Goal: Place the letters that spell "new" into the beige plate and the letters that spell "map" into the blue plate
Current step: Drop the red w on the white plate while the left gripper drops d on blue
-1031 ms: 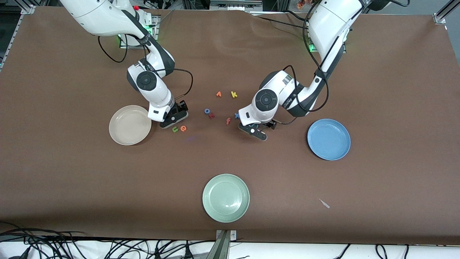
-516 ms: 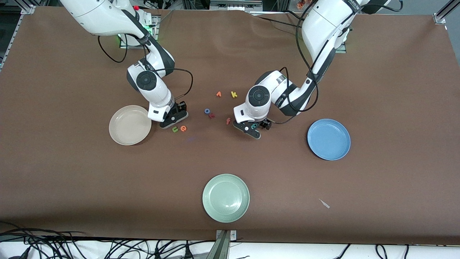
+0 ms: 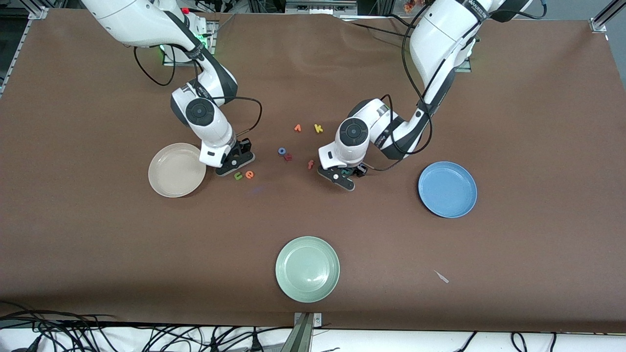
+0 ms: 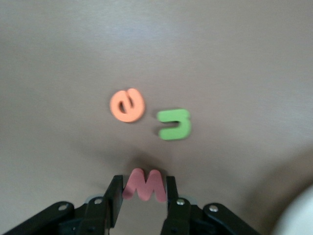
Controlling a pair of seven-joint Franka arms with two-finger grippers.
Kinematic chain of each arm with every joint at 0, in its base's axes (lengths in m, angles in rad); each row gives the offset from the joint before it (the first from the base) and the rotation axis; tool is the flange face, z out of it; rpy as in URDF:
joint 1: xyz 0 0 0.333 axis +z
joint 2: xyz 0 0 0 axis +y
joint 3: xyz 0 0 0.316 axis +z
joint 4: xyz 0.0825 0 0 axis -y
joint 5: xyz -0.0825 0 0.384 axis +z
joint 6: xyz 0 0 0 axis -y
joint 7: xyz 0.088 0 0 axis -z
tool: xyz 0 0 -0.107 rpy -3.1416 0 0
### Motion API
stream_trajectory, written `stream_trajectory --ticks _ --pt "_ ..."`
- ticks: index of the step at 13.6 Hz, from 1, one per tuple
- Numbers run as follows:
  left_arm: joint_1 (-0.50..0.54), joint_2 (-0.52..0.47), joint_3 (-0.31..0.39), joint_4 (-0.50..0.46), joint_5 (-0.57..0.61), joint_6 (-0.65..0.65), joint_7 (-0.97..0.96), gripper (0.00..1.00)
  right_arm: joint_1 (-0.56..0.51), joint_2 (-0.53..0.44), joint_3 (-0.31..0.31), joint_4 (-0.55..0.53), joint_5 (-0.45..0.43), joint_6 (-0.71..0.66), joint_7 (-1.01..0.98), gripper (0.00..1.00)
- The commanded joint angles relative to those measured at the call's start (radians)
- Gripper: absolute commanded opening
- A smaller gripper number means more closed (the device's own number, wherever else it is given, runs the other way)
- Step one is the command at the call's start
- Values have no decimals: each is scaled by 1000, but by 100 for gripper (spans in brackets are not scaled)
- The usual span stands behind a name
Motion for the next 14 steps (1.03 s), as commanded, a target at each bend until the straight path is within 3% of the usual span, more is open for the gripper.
stream_trajectory --ticks 1,5,8,10,11,12,14 --pt "16 -21 3 -14 35 -34 -6 0 -4 -44 -2 92 -17 -187 -31 35" --pt "76 -110 -1 -3 35 -189 2 2 -4 -65 -78 138 -17 -284 -161 36" --pt "164 -167 0 1 23 -287 210 3 -4 -71 -166 137 -17 -279 -256 37" --pt "250 -178 0 1 20 -315 398 4 -4 -71 -184 129 -17 -272 -264 40" --pt "298 -179 -1 1 20 -317 477 6 -4 -70 -190 126 -17 -261 -264 49" --pt "330 -180 0 0 21 -324 550 6 -4 -70 -195 124 -11 -259 -259 72" --pt "430 -170 0 -3 20 -327 711 6 -4 -73 -192 126 -3 -267 -246 83"
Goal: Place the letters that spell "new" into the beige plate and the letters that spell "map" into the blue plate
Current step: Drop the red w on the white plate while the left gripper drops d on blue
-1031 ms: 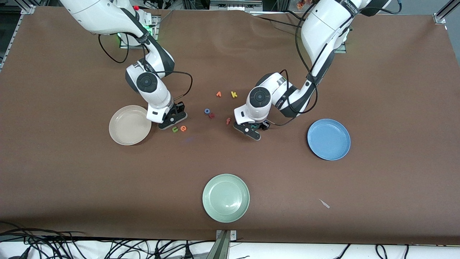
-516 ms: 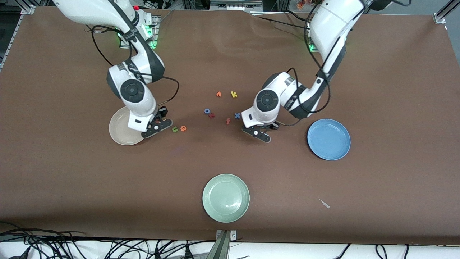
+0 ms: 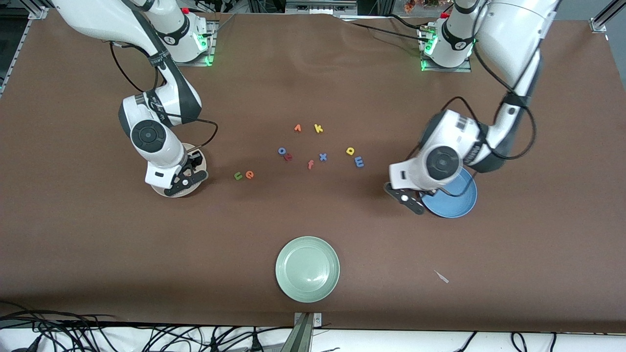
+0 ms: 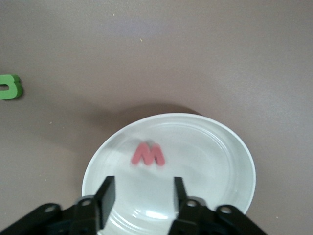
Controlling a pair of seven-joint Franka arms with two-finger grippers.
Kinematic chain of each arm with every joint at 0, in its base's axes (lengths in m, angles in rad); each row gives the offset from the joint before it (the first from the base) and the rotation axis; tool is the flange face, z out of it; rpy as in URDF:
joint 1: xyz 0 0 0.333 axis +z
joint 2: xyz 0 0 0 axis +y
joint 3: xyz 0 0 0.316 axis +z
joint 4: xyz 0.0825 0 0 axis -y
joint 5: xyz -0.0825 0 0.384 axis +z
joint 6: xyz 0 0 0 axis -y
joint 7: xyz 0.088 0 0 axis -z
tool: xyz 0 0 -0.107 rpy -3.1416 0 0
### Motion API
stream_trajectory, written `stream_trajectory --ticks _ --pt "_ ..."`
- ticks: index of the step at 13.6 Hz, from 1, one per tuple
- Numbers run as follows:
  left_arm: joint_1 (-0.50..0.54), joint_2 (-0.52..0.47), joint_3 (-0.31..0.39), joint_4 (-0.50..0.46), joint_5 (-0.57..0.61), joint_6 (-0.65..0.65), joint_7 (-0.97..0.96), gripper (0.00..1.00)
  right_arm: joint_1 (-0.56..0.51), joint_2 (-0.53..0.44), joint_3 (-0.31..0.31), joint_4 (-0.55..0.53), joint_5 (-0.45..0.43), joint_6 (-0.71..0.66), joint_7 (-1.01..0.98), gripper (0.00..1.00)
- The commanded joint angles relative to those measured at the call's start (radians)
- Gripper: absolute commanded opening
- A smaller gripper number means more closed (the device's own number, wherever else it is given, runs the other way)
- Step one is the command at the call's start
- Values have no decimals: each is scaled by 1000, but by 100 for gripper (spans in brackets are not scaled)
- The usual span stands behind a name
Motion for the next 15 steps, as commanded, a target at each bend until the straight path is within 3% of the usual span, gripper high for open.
stream_trajectory --ticks 1,8,9,10,11,15 --pt "117 -2 -15 -11 20 -9 190 6 5 -23 4 -9 2 -1 11 86" --pt "189 66 -14 -22 21 39 255 12 21 40 116 73 5 8 241 86" --pt "189 68 -15 -23 21 40 263 24 27 46 119 75 3 13 259 86" --pt "186 68 -15 -22 21 40 263 89 44 55 124 73 5 36 278 86" --pt "188 66 -15 -20 18 40 259 100 60 73 125 73 5 62 299 86" --pt "179 43 -25 -11 1 22 248 100 111 132 122 69 -13 162 345 86"
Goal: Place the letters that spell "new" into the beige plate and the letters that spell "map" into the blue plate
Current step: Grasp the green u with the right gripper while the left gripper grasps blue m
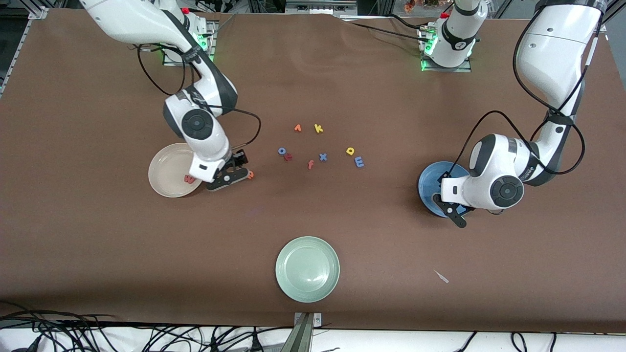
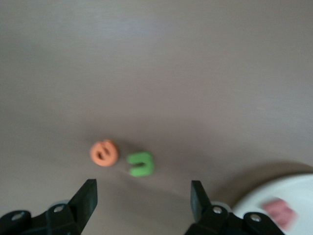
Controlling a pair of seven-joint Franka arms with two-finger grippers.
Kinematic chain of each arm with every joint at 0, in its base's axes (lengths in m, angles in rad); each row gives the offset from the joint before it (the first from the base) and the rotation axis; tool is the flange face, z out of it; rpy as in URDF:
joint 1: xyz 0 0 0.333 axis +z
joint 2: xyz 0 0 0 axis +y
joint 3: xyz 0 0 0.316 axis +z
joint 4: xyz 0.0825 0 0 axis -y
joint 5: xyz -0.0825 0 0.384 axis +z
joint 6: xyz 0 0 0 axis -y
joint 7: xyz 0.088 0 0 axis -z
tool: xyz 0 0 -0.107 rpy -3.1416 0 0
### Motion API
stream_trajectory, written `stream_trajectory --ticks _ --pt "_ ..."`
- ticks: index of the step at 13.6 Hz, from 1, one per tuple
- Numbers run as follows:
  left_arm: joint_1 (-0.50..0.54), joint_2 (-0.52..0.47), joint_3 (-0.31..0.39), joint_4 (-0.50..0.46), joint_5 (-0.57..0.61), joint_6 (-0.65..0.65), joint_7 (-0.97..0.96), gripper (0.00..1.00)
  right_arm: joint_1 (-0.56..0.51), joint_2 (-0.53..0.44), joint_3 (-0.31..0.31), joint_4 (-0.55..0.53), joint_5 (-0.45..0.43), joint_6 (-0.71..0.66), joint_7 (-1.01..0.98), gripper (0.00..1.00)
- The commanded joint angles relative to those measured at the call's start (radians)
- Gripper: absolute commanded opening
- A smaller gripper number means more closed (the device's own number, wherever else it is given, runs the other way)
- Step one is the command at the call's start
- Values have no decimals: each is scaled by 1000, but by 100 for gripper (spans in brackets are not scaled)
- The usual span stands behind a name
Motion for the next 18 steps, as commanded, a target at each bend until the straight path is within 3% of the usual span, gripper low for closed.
stream_trajectory --ticks 1,7,12,18 --pt "2 -43 -38 -9 -6 -24 -8 100 14 28 -3 18 -16 17 27 86" --pt "-39 -37 -194 -23 -8 -61 -528 100 11 24 -14 -3 -68 13 26 86" --pt "-214 10 -195 -29 -5 -12 -1027 100 11 25 -20 -32 -90 34 29 86" --pt "-283 68 -195 -29 -2 80 -1293 96 11 27 -40 -85 -91 117 27 86"
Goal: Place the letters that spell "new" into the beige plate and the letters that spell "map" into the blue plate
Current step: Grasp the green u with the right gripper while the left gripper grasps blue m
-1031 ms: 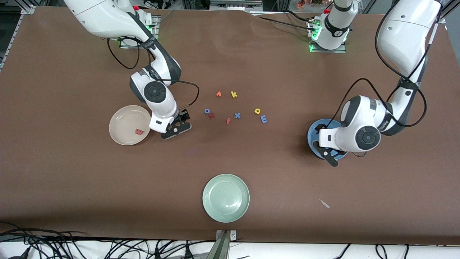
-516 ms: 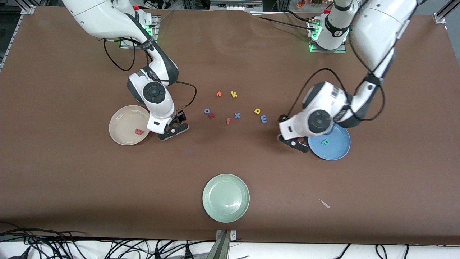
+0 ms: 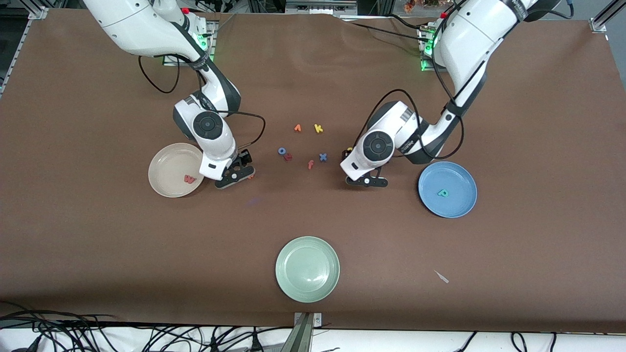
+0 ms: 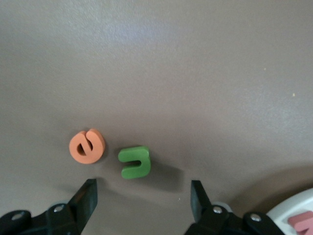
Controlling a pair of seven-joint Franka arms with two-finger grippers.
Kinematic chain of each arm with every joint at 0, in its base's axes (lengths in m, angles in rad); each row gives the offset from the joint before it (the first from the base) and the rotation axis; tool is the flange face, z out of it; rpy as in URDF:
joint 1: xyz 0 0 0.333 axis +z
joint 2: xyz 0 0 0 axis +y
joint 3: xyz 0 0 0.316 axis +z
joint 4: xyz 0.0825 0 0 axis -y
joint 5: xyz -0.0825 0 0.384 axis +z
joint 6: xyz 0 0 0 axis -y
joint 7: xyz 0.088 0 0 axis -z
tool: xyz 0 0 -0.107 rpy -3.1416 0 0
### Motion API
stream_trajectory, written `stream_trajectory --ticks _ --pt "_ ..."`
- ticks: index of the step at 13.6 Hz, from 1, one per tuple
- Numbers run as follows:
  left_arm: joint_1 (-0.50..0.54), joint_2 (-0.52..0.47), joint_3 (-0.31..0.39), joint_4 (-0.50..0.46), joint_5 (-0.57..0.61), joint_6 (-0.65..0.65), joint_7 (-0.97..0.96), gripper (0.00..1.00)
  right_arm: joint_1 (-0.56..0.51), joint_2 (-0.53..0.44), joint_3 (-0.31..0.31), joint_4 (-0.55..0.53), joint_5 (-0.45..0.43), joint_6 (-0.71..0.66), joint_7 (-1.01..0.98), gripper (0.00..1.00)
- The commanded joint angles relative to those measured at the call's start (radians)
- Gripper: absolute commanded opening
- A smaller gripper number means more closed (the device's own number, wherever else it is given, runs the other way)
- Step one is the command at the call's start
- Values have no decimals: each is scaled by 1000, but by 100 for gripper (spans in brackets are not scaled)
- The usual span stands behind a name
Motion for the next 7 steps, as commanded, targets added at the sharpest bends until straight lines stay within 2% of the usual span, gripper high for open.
stream_trajectory --ticks 1,2,4,6,7 --pt "-5 4 8 2 -2 35 -55 91 -3 -6 0 -12 -24 17 14 86" --pt "-4 12 8 2 -10 58 -76 82 -3 -6 0 -12 -22 19 14 86" --pt "-8 33 11 3 -10 77 -138 79 0 -3 0 -5 -24 31 14 86" --pt "-5 42 11 0 -8 91 -165 71 0 8 0 0 -53 51 14 86" --pt "-7 47 11 0 -8 91 -179 71 -3 14 0 -2 -65 57 14 86"
